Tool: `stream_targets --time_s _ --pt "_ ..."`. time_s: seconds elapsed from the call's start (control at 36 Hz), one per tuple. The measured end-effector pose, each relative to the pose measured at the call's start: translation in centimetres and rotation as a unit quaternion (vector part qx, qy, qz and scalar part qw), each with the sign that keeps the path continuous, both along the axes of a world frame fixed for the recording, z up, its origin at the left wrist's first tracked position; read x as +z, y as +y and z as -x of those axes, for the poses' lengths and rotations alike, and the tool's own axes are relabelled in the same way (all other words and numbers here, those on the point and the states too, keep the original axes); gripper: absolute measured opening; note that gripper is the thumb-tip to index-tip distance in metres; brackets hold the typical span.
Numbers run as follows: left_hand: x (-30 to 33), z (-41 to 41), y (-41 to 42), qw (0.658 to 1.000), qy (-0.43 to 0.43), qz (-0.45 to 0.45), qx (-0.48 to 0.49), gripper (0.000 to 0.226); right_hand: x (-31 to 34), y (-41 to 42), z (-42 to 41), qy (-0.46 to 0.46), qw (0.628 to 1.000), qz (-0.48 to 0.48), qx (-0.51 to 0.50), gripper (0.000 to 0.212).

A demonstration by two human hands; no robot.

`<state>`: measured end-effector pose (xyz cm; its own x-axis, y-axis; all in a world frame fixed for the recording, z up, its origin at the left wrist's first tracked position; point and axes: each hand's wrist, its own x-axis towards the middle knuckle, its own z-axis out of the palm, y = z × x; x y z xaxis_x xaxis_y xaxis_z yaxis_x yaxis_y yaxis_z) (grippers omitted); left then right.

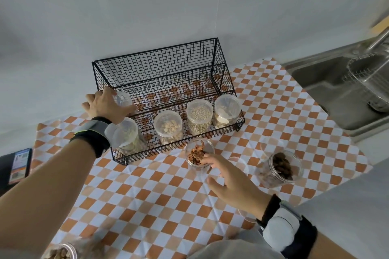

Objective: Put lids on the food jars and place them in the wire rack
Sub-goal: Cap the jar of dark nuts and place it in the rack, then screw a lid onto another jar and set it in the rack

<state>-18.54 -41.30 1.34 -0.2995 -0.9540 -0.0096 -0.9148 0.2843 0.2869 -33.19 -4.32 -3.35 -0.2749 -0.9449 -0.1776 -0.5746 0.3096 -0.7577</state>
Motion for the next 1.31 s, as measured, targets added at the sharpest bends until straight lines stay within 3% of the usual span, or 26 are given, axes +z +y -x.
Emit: stream_targets --time_s 0.47,0.69,0.78,0.94,1.11,1.31 --pt "0.9 0.6 1.3 1.000 -0.008 -0.005 0.001 0.083 0.1 1.0 0.5 -0.015 0.999 0.048 -0.005 0.046" --pt "3.5 2.2 5.8 0.992 0.077 0.033 -0.091 0.085 0.4 2.5 1.2 -0.027 0.997 0.066 -0.031 0.053" --pt "4.4 3.1 8.8 0.985 0.076 0.008 -0.156 0.085 -0.1 3.4 1.5 -0.029 0.997 0.063 -0.032 0.062" --pt "4.4 3.8 14.4 0.959 0.113 -0.046 -0.257 0.090 -2.0 5.7 2.4 0.050 0.998 0.037 -0.012 0.055" --pt "3.0 4.0 17.7 0.937 0.139 -0.090 -0.307 0.089 -3.9 8.0 3.4 0.069 0.997 -0.027 0.018 0.065" --pt "0.8 3.6 20.2 0.922 0.176 -0.168 -0.301 0.094 -5.4 10.5 3.8 0.075 0.994 -0.074 0.021 0.064"
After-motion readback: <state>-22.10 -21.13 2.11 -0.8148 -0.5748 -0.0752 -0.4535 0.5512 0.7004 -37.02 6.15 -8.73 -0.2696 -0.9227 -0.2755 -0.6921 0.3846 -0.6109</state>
